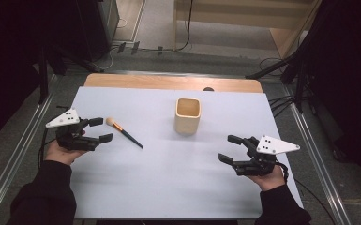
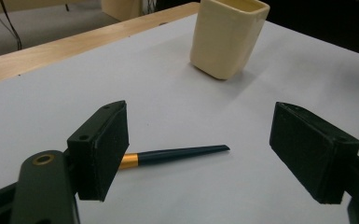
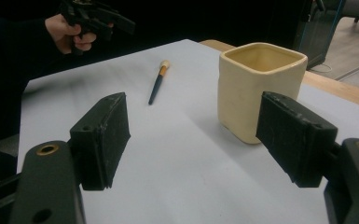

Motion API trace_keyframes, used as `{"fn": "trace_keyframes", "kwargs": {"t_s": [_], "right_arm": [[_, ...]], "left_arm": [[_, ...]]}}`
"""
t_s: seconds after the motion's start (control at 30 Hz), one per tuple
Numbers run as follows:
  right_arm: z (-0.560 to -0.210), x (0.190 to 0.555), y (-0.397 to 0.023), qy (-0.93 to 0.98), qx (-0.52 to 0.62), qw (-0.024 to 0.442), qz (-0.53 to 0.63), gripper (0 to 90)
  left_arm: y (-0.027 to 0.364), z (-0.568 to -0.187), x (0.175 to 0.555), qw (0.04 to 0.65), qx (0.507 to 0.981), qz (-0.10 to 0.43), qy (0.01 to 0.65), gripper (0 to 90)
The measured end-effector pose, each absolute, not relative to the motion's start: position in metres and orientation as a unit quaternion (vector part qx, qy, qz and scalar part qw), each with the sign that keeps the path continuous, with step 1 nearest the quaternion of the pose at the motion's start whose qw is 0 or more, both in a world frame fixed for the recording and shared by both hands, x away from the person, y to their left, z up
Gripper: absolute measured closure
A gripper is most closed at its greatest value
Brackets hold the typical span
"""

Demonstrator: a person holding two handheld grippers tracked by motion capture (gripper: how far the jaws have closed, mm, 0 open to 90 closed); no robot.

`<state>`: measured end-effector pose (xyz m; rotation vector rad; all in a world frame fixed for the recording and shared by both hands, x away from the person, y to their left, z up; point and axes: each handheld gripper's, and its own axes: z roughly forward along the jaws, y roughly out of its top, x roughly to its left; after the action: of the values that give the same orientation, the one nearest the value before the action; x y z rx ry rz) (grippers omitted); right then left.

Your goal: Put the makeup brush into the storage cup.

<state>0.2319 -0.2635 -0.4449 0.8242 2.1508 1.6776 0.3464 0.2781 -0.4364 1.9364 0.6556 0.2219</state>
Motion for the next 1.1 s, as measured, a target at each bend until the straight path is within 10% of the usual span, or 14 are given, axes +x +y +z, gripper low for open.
{"fn": "trace_keyframes", "kwargs": {"t_s": [1.1], "right_arm": [[-0.445, 0.229, -0.264, 0.749, 0.281, 0.145, 0.582, 26.6]], "left_arm": [[0.25, -0.421, 0.413, 0.394, 0.893, 0.074, 0.204, 23.7]]}}
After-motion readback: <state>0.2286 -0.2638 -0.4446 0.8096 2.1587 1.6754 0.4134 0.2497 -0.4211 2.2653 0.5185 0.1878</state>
